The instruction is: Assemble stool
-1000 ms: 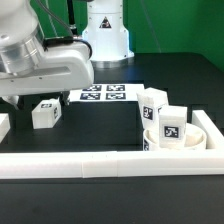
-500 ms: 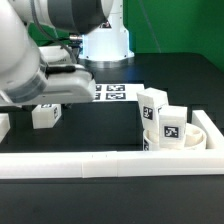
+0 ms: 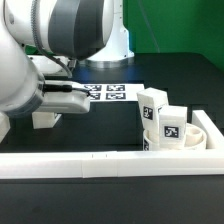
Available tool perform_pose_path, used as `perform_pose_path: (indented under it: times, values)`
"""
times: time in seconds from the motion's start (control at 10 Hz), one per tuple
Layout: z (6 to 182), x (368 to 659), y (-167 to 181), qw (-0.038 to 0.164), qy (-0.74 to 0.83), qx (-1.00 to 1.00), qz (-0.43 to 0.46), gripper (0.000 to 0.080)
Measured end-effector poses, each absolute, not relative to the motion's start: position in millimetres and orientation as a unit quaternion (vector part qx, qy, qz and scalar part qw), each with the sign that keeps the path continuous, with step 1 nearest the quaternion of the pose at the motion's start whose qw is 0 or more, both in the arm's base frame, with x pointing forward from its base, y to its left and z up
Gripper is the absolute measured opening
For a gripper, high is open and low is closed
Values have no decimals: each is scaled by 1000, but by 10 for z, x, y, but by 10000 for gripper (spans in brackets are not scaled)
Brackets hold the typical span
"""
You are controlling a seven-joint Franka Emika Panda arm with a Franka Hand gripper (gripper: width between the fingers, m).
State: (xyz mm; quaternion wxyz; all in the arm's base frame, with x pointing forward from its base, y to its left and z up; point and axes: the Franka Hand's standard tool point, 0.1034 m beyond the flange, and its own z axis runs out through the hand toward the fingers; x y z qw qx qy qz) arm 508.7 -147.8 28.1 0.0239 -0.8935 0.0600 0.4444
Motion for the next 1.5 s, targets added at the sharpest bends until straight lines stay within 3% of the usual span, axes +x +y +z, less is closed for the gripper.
perform_pose_path:
  times: [0.9, 1.2, 1.5]
  values:
    - [256, 4907, -1447, 34, 96, -873, 477, 649]
    - [318, 4986, -1332, 62, 74, -881, 463, 649]
    - [309, 5001, -1360, 59, 72, -884, 458, 649]
